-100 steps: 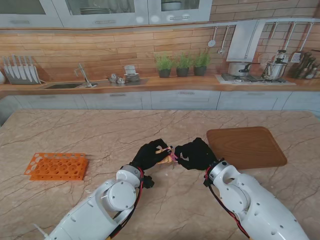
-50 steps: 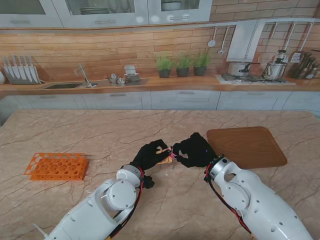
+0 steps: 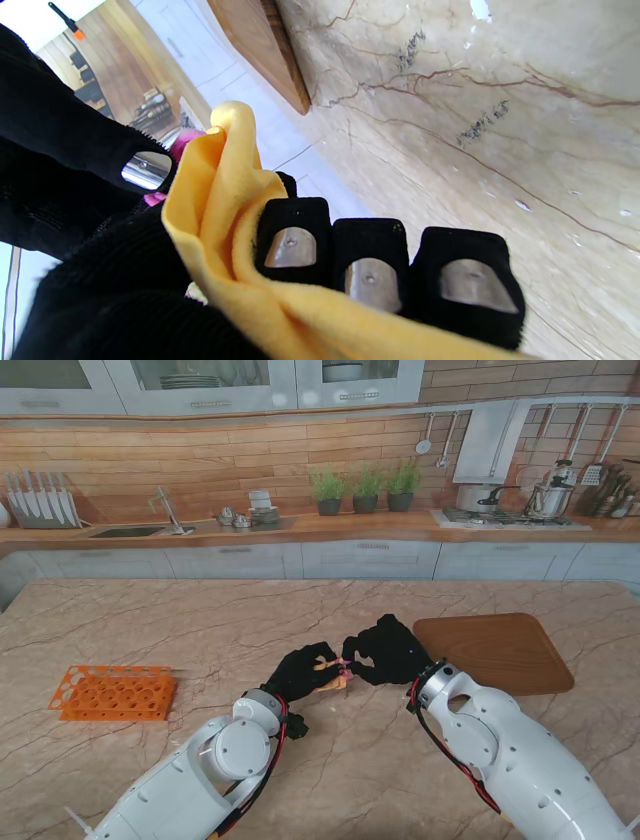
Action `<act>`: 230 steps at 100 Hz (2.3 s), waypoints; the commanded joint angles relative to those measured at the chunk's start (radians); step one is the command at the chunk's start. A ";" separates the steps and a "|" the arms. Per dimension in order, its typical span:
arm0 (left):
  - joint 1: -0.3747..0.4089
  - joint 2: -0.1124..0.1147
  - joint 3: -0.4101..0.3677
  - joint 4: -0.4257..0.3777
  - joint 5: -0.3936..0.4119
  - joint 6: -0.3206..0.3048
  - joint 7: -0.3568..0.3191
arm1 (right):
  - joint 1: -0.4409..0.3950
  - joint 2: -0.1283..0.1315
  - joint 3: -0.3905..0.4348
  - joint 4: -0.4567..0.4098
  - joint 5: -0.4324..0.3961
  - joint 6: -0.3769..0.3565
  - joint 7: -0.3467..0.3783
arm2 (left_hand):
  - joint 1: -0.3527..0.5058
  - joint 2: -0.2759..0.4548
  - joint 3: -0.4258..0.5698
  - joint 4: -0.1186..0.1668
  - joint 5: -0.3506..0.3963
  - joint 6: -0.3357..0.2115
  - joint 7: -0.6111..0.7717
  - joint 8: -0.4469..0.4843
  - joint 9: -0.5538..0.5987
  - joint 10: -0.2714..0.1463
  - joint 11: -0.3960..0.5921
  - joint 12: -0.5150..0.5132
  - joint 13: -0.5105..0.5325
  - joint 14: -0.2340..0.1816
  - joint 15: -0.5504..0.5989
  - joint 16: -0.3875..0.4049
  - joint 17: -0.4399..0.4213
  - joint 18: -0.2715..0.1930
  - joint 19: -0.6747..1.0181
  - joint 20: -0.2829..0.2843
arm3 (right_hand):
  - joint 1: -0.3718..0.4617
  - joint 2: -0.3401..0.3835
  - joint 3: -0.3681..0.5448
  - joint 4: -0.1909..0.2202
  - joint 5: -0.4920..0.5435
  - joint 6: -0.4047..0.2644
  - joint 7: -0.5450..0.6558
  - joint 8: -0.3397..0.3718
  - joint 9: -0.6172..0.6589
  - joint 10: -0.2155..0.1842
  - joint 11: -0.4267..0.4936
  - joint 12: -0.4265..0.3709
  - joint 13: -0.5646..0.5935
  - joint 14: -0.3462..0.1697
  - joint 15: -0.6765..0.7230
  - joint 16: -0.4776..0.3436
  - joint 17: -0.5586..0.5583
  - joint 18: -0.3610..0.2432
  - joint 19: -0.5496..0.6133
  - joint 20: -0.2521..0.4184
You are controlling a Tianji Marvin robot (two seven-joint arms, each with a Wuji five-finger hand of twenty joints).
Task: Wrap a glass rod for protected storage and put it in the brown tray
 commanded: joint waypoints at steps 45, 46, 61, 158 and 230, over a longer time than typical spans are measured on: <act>0.000 0.007 0.008 -0.005 -0.009 -0.025 -0.035 | 0.037 -0.007 -0.020 0.024 0.012 -0.008 -0.003 | 0.095 -0.032 0.137 0.083 0.030 -0.006 0.032 0.024 0.048 -0.094 0.069 0.024 0.026 -0.060 0.077 0.013 0.018 -0.008 0.257 0.040 | 0.065 0.053 -0.015 0.000 -0.005 -0.180 0.038 0.040 0.013 -0.003 0.021 0.000 0.015 -0.035 0.016 -0.003 0.001 0.005 0.027 -0.012; 0.000 0.007 0.008 -0.005 -0.009 -0.025 -0.035 | 0.038 -0.007 -0.021 0.024 0.012 -0.008 -0.003 | 0.095 -0.032 0.138 0.083 0.030 -0.006 0.032 0.024 0.048 -0.094 0.069 0.024 0.026 -0.060 0.077 0.013 0.018 -0.008 0.257 0.041 | 0.065 0.053 -0.016 0.000 -0.005 -0.182 0.038 0.040 0.012 -0.003 0.021 0.000 0.015 -0.035 0.016 -0.003 0.001 0.005 0.027 -0.012; -0.001 0.009 0.011 -0.004 -0.012 -0.031 -0.045 | 0.051 -0.008 -0.027 0.035 0.017 -0.013 -0.002 | 0.094 -0.034 0.142 0.083 0.033 -0.005 0.031 0.026 0.048 -0.094 0.070 0.024 0.026 -0.061 0.078 0.013 0.018 -0.008 0.257 0.044 | 0.069 0.063 -0.032 0.002 -0.013 -0.197 0.035 0.042 0.012 -0.004 0.021 0.002 0.016 -0.035 0.015 -0.003 0.002 0.003 0.028 -0.013; -0.006 0.017 0.023 -0.003 -0.027 -0.057 -0.083 | 0.132 -0.022 -0.104 0.122 0.078 -0.008 0.000 | 0.084 -0.040 0.155 0.082 0.039 -0.013 0.025 0.034 0.048 -0.094 0.075 0.022 0.025 -0.056 0.087 0.012 0.020 -0.012 0.257 0.077 | 0.055 0.068 -0.058 0.007 -0.018 -0.213 0.022 0.010 0.009 -0.005 0.018 0.013 0.017 -0.037 0.013 -0.003 0.002 0.001 0.028 -0.015; -0.001 0.019 0.020 -0.009 -0.018 -0.066 -0.079 | 0.140 -0.025 -0.116 0.166 0.079 0.048 -0.025 | 0.082 -0.043 0.161 0.082 0.045 -0.012 0.022 0.037 0.048 -0.094 0.076 0.021 0.025 -0.058 0.088 0.012 0.020 -0.015 0.257 0.082 | 0.048 0.083 -0.065 0.004 -0.035 -0.217 0.031 0.004 0.005 -0.011 0.021 0.017 0.015 -0.043 0.014 -0.002 0.002 0.000 0.026 -0.016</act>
